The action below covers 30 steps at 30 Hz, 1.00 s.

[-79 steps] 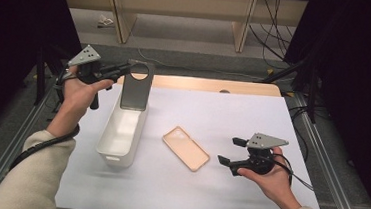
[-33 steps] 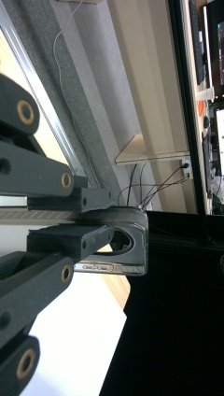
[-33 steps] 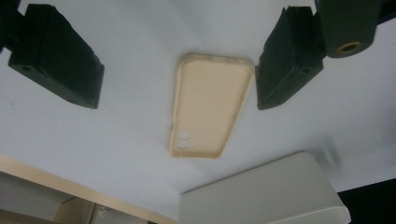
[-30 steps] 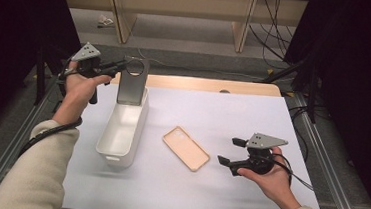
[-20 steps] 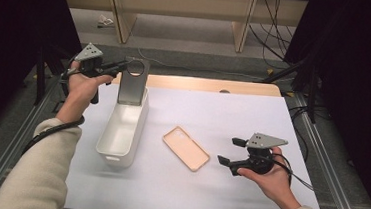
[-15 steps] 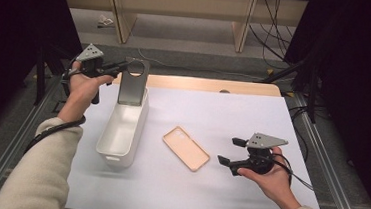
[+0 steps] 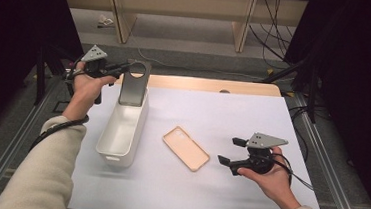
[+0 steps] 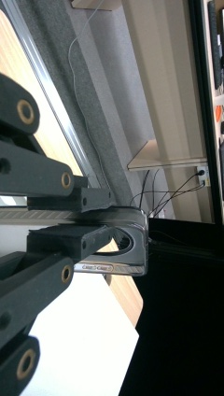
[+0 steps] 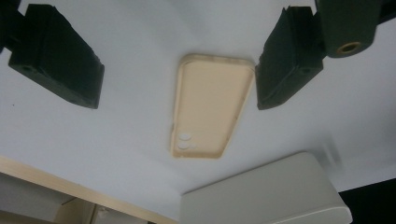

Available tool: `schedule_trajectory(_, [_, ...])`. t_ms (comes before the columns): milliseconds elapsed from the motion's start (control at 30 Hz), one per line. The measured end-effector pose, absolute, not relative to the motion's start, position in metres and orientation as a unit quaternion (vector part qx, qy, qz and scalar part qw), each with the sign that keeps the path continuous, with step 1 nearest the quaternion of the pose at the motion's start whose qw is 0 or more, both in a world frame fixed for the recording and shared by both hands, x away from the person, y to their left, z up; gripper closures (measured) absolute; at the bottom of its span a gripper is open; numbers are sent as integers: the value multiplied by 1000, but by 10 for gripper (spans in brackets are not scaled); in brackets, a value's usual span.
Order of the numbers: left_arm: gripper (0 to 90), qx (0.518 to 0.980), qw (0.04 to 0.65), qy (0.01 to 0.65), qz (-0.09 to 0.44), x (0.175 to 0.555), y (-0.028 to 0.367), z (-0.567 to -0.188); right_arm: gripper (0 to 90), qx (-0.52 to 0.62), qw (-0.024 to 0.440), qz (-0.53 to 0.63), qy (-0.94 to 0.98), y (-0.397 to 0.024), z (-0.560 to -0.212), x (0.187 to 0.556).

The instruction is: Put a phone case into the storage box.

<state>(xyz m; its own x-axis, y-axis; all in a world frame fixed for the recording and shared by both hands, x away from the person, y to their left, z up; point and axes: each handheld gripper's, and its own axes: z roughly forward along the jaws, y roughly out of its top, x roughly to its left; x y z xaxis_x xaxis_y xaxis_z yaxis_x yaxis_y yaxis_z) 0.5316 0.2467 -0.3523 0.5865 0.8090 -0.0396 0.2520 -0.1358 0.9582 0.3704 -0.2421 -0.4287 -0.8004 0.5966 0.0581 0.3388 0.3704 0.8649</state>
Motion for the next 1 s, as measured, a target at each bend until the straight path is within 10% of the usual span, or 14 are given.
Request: schedule_trajectory(1000, [813,716,521,389,254,539,246,-373,165,286,132,480,819,-242,-429,371])
